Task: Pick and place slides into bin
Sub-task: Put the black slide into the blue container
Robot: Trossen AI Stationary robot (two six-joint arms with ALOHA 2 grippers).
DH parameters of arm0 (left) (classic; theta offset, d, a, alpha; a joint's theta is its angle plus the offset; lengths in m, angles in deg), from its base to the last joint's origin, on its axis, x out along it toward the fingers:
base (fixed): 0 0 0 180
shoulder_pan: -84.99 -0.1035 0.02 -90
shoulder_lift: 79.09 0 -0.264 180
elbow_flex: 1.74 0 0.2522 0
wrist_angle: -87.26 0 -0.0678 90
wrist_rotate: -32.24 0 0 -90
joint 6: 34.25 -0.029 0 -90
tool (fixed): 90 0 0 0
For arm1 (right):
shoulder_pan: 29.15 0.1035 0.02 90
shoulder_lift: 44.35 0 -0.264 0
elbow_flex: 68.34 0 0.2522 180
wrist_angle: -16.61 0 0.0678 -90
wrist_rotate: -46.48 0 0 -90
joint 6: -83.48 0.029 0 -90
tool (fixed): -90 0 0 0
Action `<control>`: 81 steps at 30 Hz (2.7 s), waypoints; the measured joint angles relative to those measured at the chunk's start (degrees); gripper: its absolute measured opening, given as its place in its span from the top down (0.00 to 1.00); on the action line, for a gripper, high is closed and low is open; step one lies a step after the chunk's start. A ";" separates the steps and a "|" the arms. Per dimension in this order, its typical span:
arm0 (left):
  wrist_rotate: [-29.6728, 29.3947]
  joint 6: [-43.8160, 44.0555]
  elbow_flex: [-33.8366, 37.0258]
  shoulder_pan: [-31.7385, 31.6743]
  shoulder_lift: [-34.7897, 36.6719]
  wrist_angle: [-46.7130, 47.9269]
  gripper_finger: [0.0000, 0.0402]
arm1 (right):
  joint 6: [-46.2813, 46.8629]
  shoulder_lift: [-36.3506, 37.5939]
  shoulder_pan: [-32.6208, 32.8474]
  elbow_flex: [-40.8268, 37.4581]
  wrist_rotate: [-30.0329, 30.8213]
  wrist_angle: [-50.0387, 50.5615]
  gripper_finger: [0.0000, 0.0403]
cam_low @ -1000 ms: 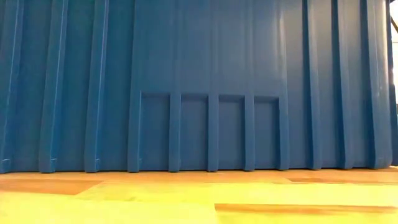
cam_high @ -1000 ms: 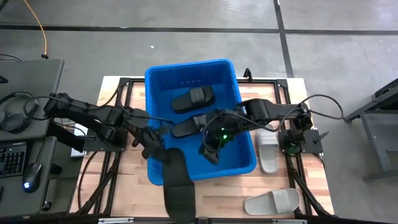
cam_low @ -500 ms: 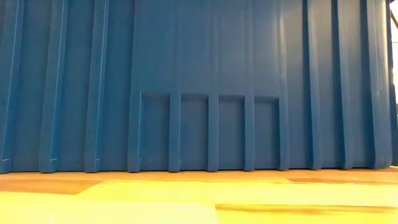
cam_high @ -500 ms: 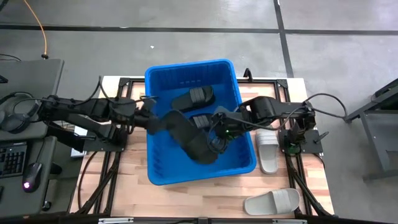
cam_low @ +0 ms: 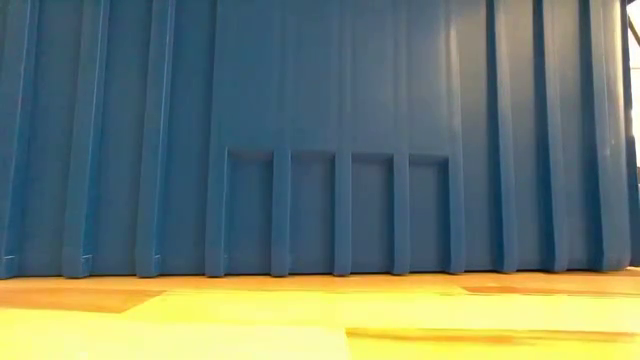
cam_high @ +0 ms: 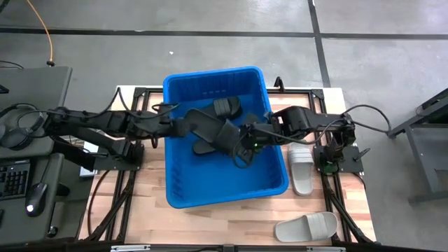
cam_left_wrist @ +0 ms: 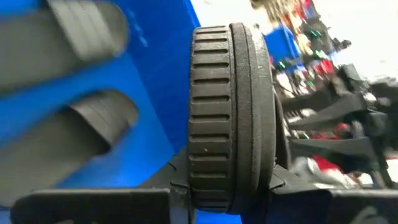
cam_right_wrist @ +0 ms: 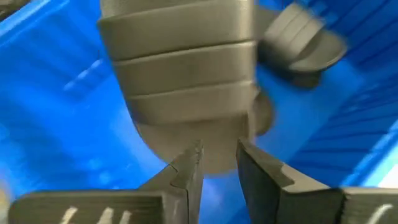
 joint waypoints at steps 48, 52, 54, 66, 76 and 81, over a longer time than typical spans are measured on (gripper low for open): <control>-10.11 -21.64 -0.02 0.00 21.87 -2.67 0.85 | 11.59 4.16 -11.10 -1.55 -3.62 -35.04 0.35; -9.76 -23.67 -0.02 0.00 21.80 -7.03 0.85 | 12.42 3.51 -10.90 -1.51 -3.96 -35.23 0.35; -9.27 -25.06 0.02 0.02 21.80 -9.12 0.85 | 12.08 2.80 -10.90 -1.51 -3.90 -35.28 0.35; -9.54 -24.66 -0.15 -0.02 22.22 -10.23 0.85 | 8.47 2.20 -9.54 -1.53 -2.61 -41.83 0.35; -3.60 -27.84 0.13 0.00 23.71 -21.02 0.86 | 4.92 1.83 -8.20 -1.50 -4.23 -42.36 0.35; -4.65 -26.99 -0.02 0.00 23.49 -19.34 0.86 | 1.85 1.83 -8.01 -1.51 -0.91 -46.16 0.35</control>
